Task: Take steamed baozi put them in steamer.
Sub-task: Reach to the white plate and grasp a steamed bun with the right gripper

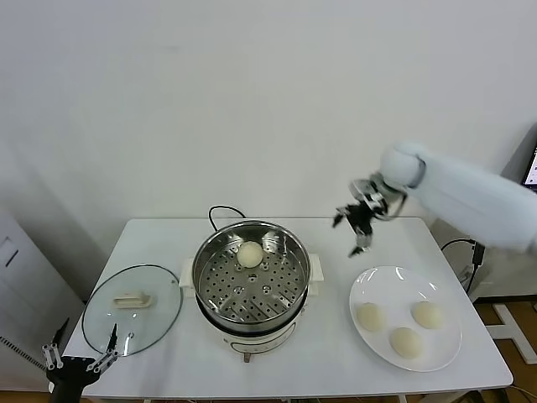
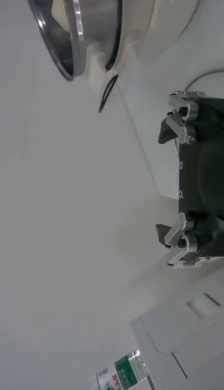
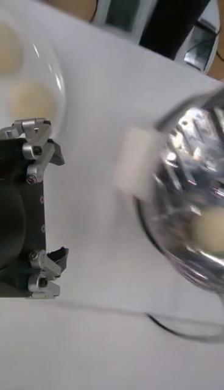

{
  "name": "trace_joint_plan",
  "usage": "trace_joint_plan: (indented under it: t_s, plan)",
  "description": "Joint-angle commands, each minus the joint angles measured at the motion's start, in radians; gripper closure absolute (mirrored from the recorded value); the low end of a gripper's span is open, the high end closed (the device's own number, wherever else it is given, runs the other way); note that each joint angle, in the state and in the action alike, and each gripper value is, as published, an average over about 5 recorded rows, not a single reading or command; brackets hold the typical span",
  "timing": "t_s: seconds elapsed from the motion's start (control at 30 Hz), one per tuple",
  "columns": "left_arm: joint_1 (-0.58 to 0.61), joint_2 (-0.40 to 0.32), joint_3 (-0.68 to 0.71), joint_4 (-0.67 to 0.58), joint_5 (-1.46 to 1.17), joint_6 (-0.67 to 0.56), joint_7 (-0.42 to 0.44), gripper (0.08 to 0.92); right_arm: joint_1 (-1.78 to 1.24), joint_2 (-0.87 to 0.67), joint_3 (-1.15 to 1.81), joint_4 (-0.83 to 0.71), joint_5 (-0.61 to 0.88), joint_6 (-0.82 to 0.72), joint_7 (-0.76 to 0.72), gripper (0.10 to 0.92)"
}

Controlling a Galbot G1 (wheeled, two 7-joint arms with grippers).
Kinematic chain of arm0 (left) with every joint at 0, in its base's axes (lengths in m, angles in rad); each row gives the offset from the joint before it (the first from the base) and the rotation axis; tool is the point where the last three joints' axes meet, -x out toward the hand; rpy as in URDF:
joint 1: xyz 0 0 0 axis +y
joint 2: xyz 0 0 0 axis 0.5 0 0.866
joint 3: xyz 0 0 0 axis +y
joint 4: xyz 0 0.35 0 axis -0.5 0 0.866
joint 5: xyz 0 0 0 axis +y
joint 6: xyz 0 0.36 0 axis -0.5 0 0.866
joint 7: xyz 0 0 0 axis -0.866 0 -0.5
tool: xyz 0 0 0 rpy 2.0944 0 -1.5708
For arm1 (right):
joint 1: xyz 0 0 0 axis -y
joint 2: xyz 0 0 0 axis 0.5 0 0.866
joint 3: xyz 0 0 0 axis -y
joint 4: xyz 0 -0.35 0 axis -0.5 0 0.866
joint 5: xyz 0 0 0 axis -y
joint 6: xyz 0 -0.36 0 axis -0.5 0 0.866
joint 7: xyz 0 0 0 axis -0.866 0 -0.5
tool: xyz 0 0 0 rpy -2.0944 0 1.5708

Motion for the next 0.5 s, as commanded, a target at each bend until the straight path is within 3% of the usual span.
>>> trace_joint_plan:
  t_s: [0.03,0.5]
  plan:
    - [0.000,-0.004,0.003,0.001,0.004,0.000,0.000,0.177,-0.284,-0.167,0.135,0.080,-0.091,-0.040,0.012,0.203]
    - [0.002,-0.004,0.008,0.001,0.021,0.004,0.001,0.177,-0.393,-0.105,0.213,0.045,-0.135,-0.029,0.056,0.203]
